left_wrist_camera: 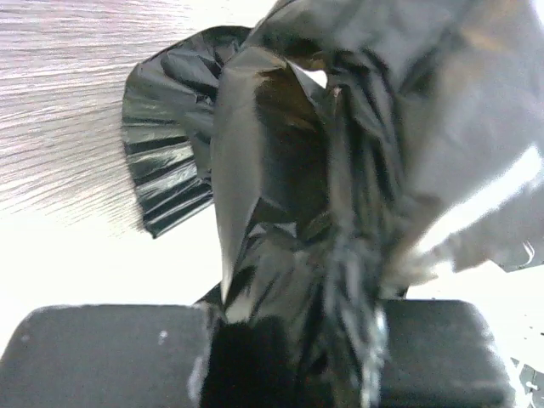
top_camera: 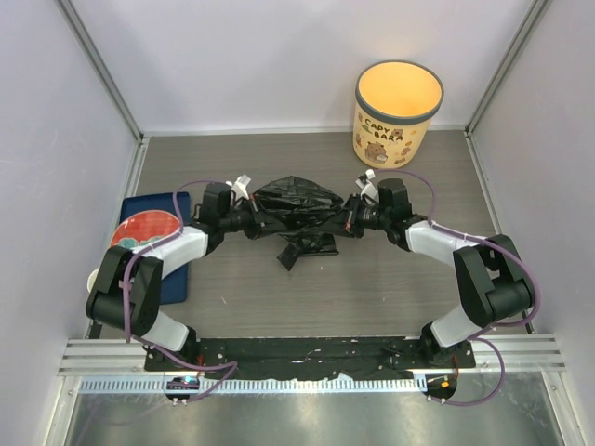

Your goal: Put the trash bags into the trash bin

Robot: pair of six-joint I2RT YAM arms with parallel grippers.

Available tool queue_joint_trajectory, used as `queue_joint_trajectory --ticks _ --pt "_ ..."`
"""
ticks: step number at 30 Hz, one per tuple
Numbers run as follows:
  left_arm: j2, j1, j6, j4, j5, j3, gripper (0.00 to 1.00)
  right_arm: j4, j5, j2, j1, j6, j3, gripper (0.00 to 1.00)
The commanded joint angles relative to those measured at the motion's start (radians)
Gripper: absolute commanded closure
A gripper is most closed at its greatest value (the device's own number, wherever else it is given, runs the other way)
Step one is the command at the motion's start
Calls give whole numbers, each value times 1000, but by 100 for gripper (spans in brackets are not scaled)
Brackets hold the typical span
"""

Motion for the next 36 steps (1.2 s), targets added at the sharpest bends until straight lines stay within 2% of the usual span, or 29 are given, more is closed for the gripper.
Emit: queue_joint_trajectory --ticks 1,4,7,10,11,12,13,14,15,19,23,32,36 --pt "-101 98 181 -214 38 0 100 -182 -27 -44 -99 -196 66 99" --pt "-131 131 241 -303 51 -12 100 -271 -39 -29 -130 -288 101 99" --pt "-121 131 228 -273 73 -21 100 -312 -63 -7 -128 -296 127 99" --pt "-82 131 115 -163 123 -38 100 -285 -106 23 -130 -235 135 66" --pt "-71 129 69 -46 136 -56 100 -216 -116 16 -125 -179 121 49" --pt "-59 129 -17 10 142 -63 100 -182 -125 3 -122 -151 106 43" --pt "-36 126 -50 56 154 -66 100 -144 -143 -12 -115 -122 85 39" --pt "-22 121 -73 127 162 -66 100 -69 -145 -53 -93 -67 36 30" --pt "-14 118 -108 148 167 -63 100 -37 -142 -70 -81 -49 9 27" --pt "9 114 -137 213 205 -72 100 45 -68 -101 -38 -29 -66 28" --pt "-8 115 -120 199 228 -86 100 54 -50 -40 -55 -60 -12 36" --pt "-25 115 -105 189 252 -96 100 142 -41 65 -78 -15 83 28" --pt "-37 115 -113 213 275 -107 100 162 -19 123 -75 -12 89 35"
